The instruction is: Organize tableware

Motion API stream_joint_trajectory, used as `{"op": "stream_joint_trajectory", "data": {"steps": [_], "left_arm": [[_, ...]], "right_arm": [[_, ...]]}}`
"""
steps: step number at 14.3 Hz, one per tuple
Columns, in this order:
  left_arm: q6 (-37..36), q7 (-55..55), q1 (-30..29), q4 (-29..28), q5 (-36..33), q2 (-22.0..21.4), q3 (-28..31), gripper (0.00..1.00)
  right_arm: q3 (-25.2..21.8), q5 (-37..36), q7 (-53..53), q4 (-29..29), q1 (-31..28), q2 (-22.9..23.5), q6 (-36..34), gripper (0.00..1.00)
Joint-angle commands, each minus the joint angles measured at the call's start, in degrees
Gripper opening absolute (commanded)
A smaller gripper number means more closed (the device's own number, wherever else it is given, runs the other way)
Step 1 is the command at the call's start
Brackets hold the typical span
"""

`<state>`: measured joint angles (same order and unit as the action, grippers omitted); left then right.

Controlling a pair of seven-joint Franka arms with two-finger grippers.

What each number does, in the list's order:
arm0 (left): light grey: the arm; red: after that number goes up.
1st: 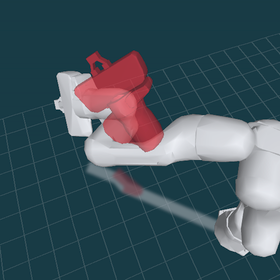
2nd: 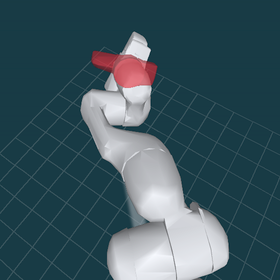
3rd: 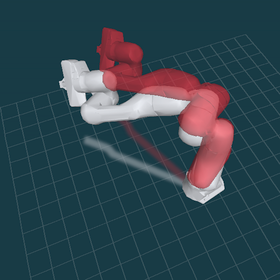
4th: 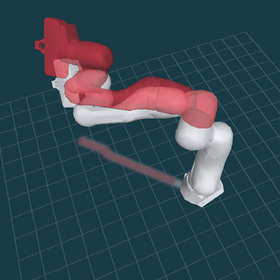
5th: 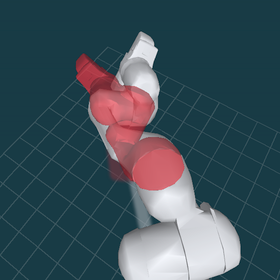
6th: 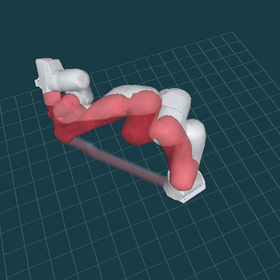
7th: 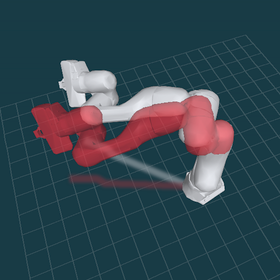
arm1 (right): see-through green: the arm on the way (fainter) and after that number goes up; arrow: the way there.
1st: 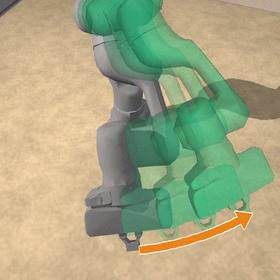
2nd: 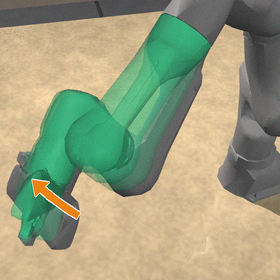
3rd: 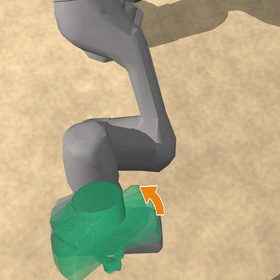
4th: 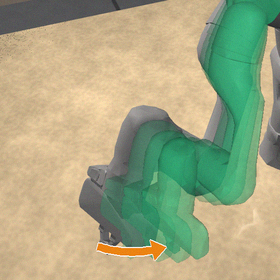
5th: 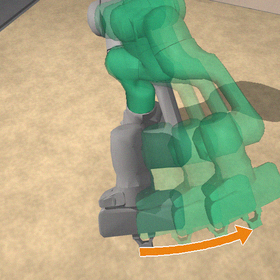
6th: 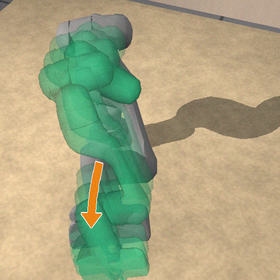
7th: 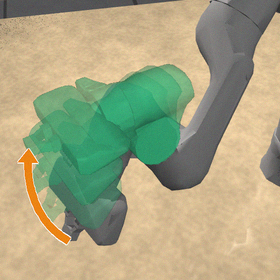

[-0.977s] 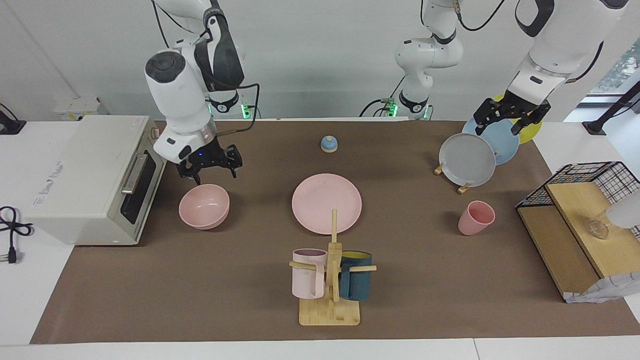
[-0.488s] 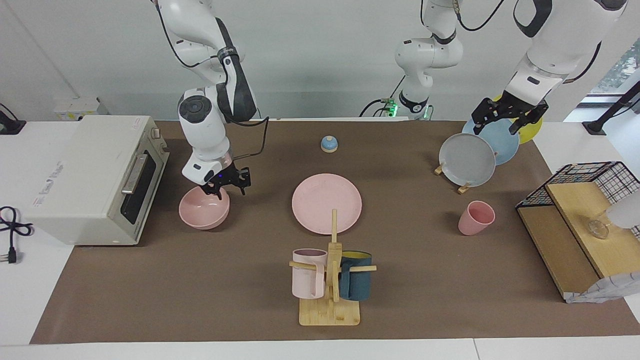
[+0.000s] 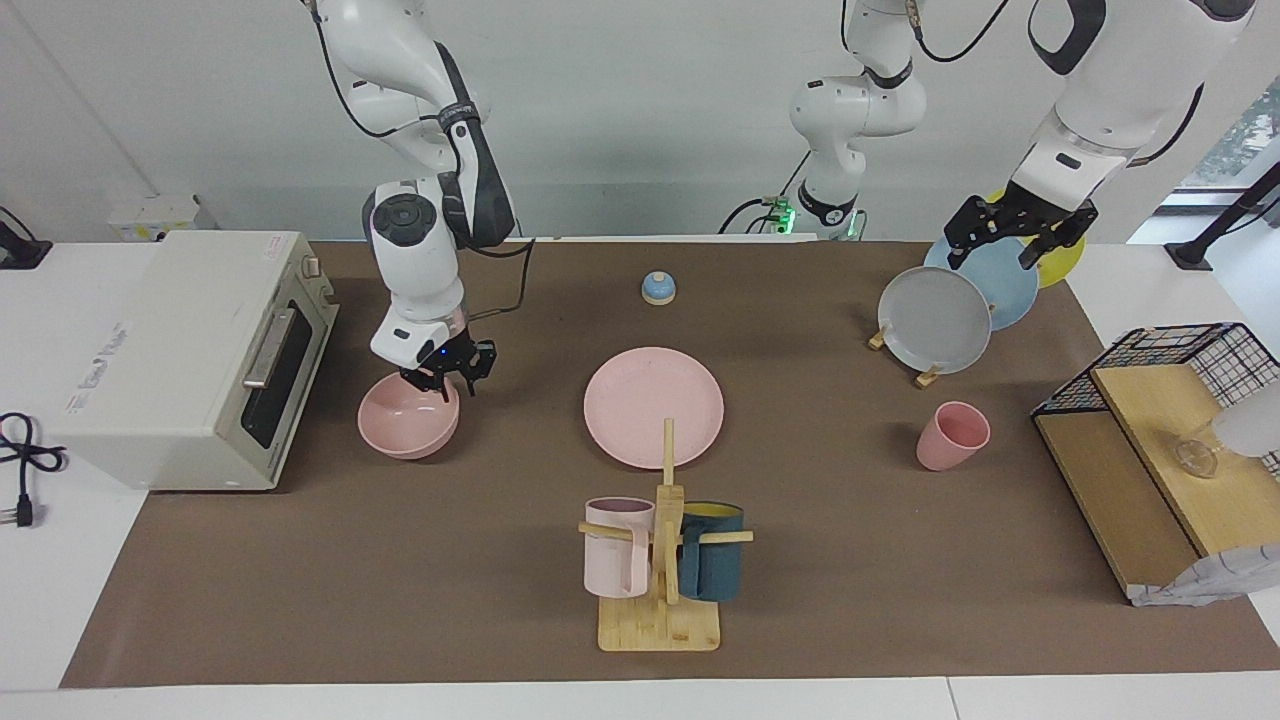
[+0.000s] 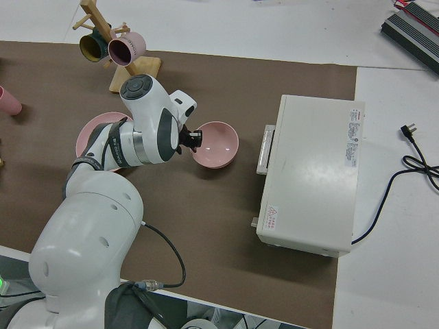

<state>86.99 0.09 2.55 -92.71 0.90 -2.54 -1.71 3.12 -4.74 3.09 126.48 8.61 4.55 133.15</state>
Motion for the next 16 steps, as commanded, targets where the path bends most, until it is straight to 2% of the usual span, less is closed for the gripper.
{"op": "stream_joint_trajectory", "data": {"steps": [1,3,6,9,10,11,13,15,16], "left_arm": [[-0.4,-0.7,-0.3,-1.2,-0.9,-1.4,-0.4,1.00],[-0.2,-1.0,-0.3,-1.4,-0.8,-1.5,-0.4,1.00],[0.0,-1.0,0.1,-1.4,-0.9,-1.5,-0.5,1.00],[0.4,-0.9,0.3,-1.2,-0.9,-1.4,-0.5,1.00],[0.5,-0.6,0.3,-1.2,-0.9,-1.4,-0.5,1.00],[0.6,-0.5,0.3,-1.2,-0.9,-1.4,-0.5,1.00],[2.8,-1.1,0.3,-1.9,-0.8,-1.5,-0.6,1.00],[2.8,-1.1,0.3,-2.0,-0.8,-1.5,-0.6,1.00],[2.9,-1.1,0.3,-2.0,-0.8,-1.5,-0.6,1.00]], "right_arm": [[0.1,-0.8,2.0,2.1,-0.8,-1.5,1.5,0.40],[0.1,-0.8,2.2,2.0,-0.7,-1.1,1.5,0.38],[0.1,-2.2,2.3,2.1,-0.8,-1.1,1.9,0.13],[0.1,-2.9,2.6,2.1,-0.8,-1.1,2.3,0.11],[0.1,-3.2,2.7,2.3,-0.8,-1.1,2.4,0.08],[0.1,-3.3,2.7,2.3,-0.8,-1.1,2.3,0.00],[0.1,-3.5,2.4,1.3,0.0,-1.0,0.8,0.00],[1.3,-3.4,-0.2,-5.7,2.6,0.7,-7.1,0.00],[2.6,-3.4,-4.2,-12.3,3.3,2.6,-13.3,0.00]]}}
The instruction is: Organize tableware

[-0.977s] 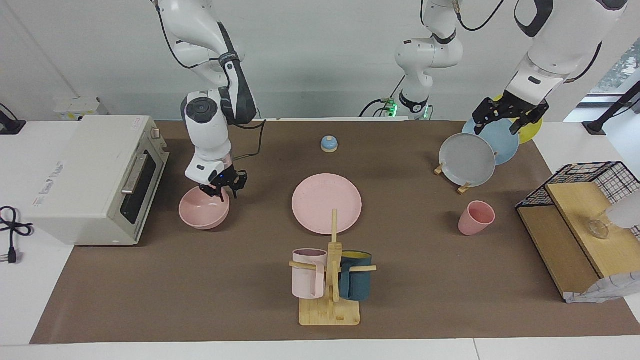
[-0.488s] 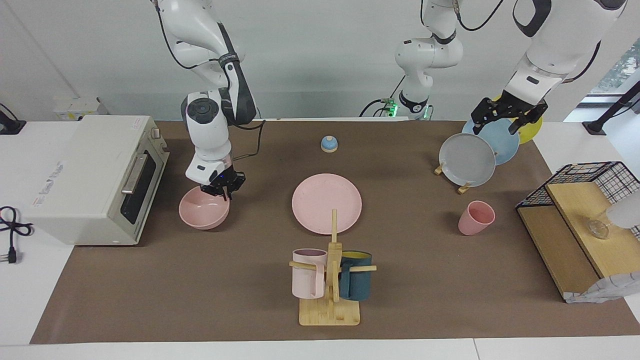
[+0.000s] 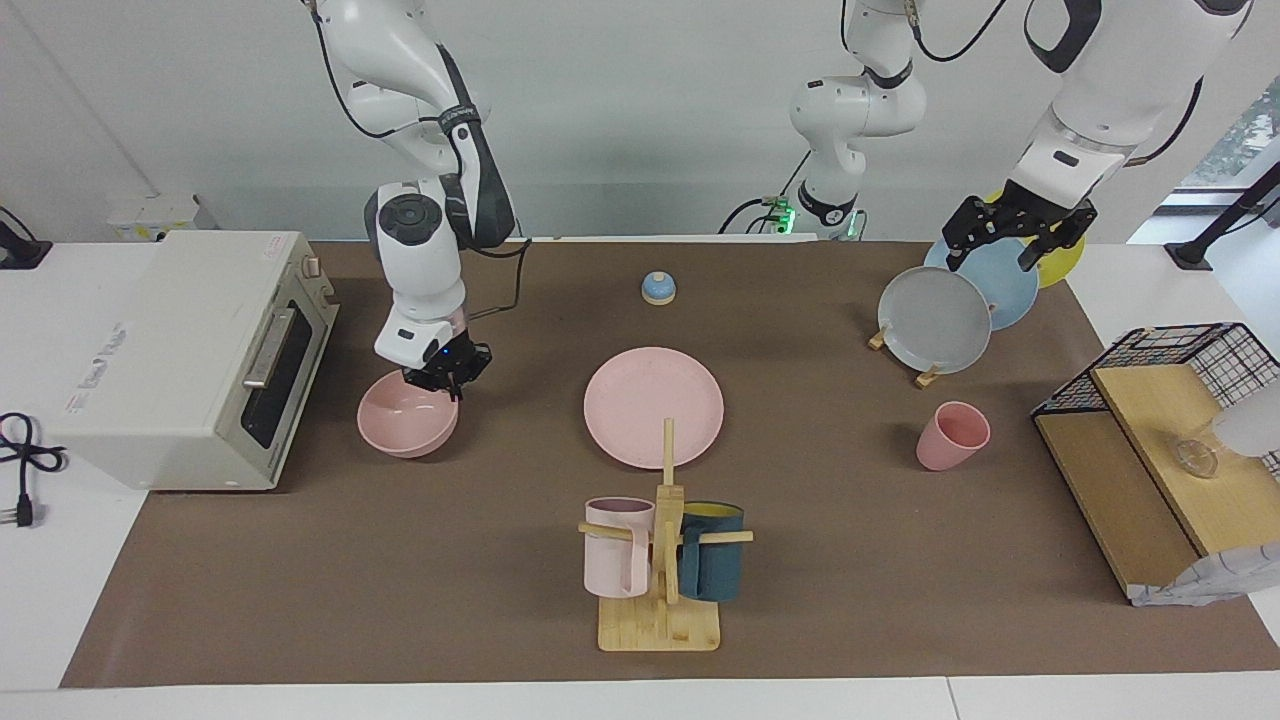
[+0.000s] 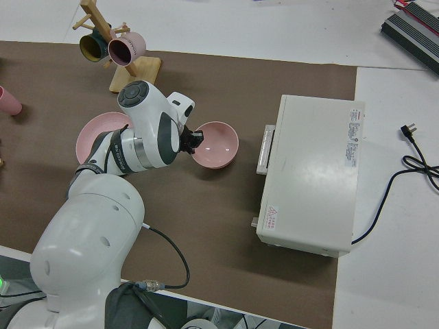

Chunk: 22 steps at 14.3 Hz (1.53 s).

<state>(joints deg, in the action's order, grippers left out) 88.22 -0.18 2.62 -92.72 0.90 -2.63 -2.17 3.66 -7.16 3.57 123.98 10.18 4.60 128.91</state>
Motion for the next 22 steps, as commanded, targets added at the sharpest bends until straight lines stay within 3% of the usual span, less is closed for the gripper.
{"op": "stream_joint_trajectory", "data": {"steps": [1,5,7,8,9,12,16,22], "left_arm": [[1.8,-0.7,0.2,-2.0,-0.8,-1.4,-0.1,1.00],[7.1,-0.9,-0.4,-3.2,-0.5,2.5,-0.1,1.00],[14.2,-1.0,-0.3,-6.1,-0.5,6.0,-0.1,1.00],[16.8,-1.0,-0.1,-5.8,-0.5,8.8,-0.1,1.00],[18.7,-1.0,0.0,-5.5,-0.4,11.1,0.0,1.00],[23.7,-1.4,0.2,-8.2,-0.5,13.9,0.0,1.00],[28.8,-3.1,0.2,-13.3,-0.5,14.0,-0.1,1.00],[31.8,-3.6,0.2,-13.9,-0.5,15.6,-0.1,1.00]], "right_arm": [[4.7,-1.0,-7.9,-15.5,1.8,4.3,-13.4,0.00],[13.4,-1.2,-27.3,-28.3,4.0,10.5,-18.8,0.00],[13.7,-6.0,-38.7,-42.2,13.1,20.5,-27.3,0.00],[13.7,-8.3,-43.9,-50.8,17.2,26.5,-30.2,0.00],[13.6,-9.4,-47.9,-55.7,19.8,30.7,-30.7,0.00],[13.7,-9.5,-52.9,-56.5,21.8,32.3,-27.1,0.00],[13.7,-10.2,-53.0,-50.7,21.7,31.3,-22.6,0.00],[13.8,-12.8,-53.0,-46.2,20.8,30.7,-18.6,0.00]]}}
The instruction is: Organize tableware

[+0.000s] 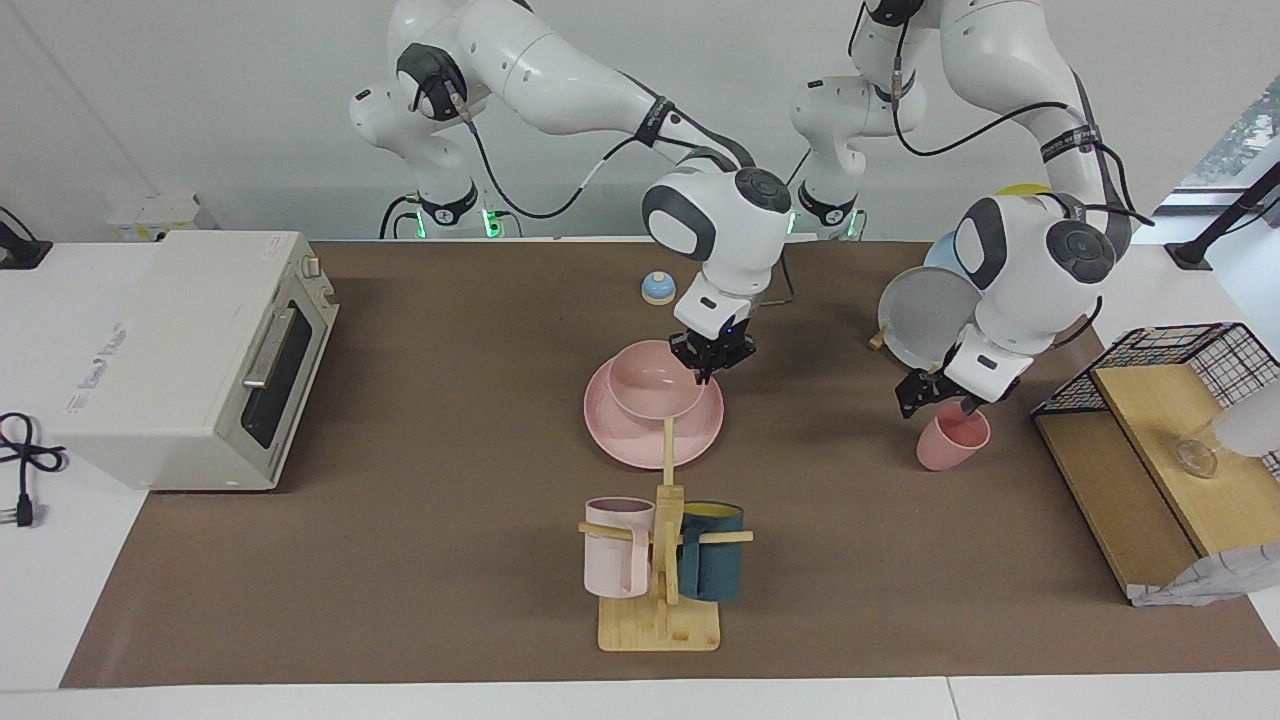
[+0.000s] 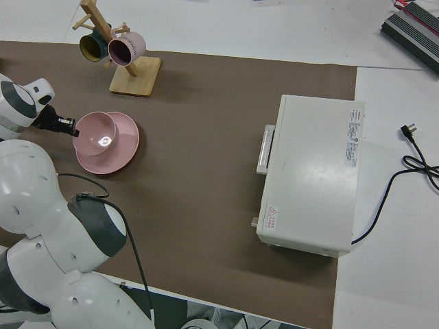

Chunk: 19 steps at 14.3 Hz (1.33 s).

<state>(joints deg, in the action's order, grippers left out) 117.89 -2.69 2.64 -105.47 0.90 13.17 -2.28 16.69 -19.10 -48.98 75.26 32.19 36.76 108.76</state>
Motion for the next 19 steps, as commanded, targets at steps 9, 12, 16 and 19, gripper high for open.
{"op": "stream_joint_trajectory", "data": {"steps": [9,12,16,19], "left_arm": [[5.6,-0.2,0.2,-1.8,-0.5,2.2,0.1,0.83],[5.5,0.1,0.0,-2.3,-0.5,2.1,0.2,0.00],[5.8,3.0,-0.7,-2.3,-0.5,2.0,0.3,0.00],[4.9,2.3,-0.4,-1.3,-0.5,1.8,0.2,0.00]], "right_arm": [[0.8,0.8,-1.4,7.5,-1.4,-2.8,7.0,0.11],[0.8,0.9,-1.2,6.2,-2.2,-2.9,5.5,0.38],[0.6,2.3,0.0,-2.2,-3.7,-2.1,-2.8,0.70],[0.8,5.8,6.2,-1.6,-9.3,-7.6,-5.5,0.79]]}}
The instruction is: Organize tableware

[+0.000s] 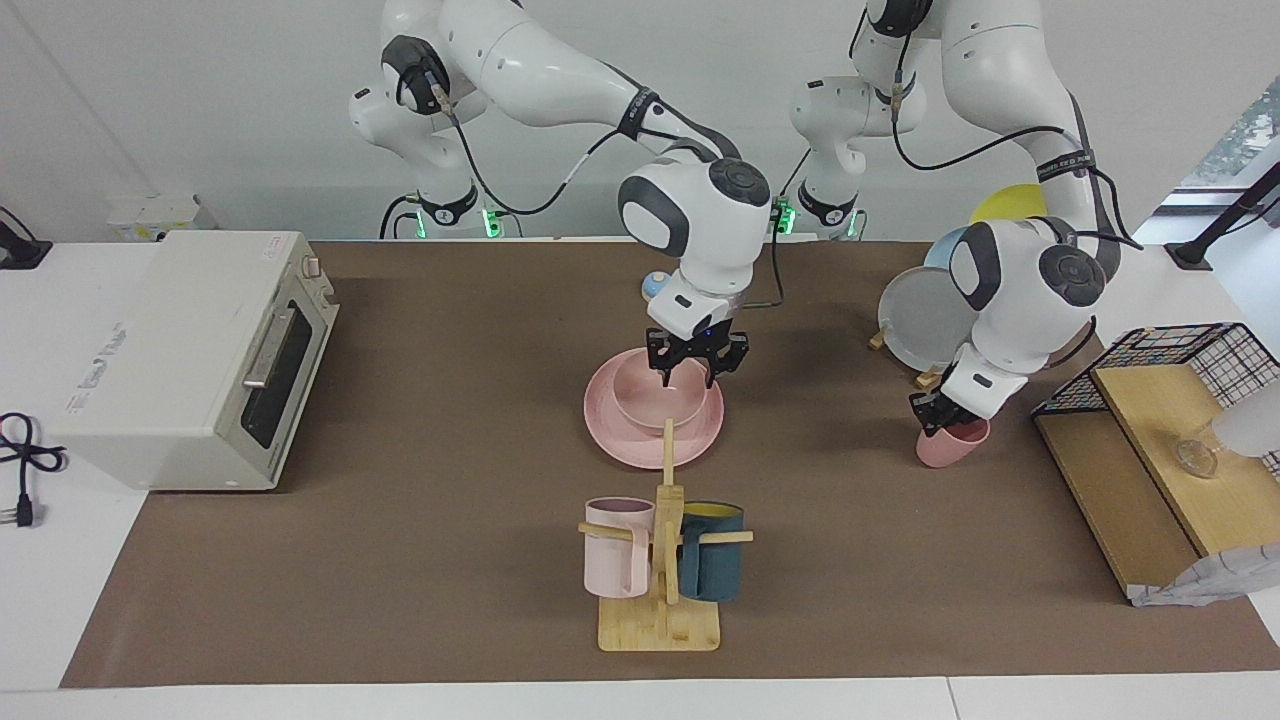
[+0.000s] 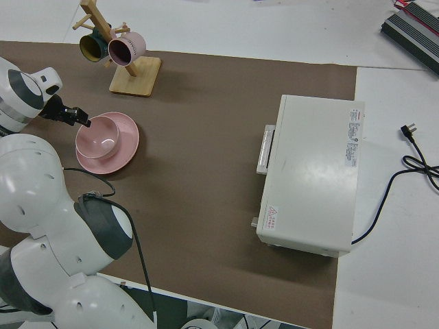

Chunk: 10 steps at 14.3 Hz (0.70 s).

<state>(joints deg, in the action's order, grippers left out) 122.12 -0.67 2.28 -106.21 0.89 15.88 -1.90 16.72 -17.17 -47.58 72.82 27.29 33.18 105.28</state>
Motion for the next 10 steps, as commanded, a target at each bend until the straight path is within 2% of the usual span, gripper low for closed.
{"op": "stream_joint_trajectory", "data": {"steps": [1,3,5,7,9,10], "left_arm": [[-1.4,-0.6,0.4,0.8,-0.5,-1.6,-0.3,0.00],[-8.7,-6.4,1.3,6.2,-0.4,-2.8,-0.6,0.00],[-21.9,-14.3,4.7,18.7,1.9,-1.8,-1.4,0.00],[-33.7,-24.8,9.6,30.8,2.9,1.6,-1.4,0.00],[-36.5,-36.7,16.9,39.8,2.9,5.8,-1.3,0.00],[-35.7,-42.5,20.5,40.5,2.9,6.4,-1.2,0.00]], "right_arm": [[0.7,6.7,8.8,1.1,-7.7,-7.1,-5.1,0.86],[0.7,8.0,15.4,1.1,-13.2,-12.0,-12.5,1.00],[0.7,8.0,24.0,1.2,-18.6,-16.4,-19.1,1.00],[0.5,8.9,31.3,1.4,-23.3,-19.3,-22.5,1.00],[0.1,9.3,32.9,6.8,-27.2,-23.3,-21.6,1.00],[-1.2,9.4,34.6,8.7,-27.6,-25.0,-21.8,1.00]]}}
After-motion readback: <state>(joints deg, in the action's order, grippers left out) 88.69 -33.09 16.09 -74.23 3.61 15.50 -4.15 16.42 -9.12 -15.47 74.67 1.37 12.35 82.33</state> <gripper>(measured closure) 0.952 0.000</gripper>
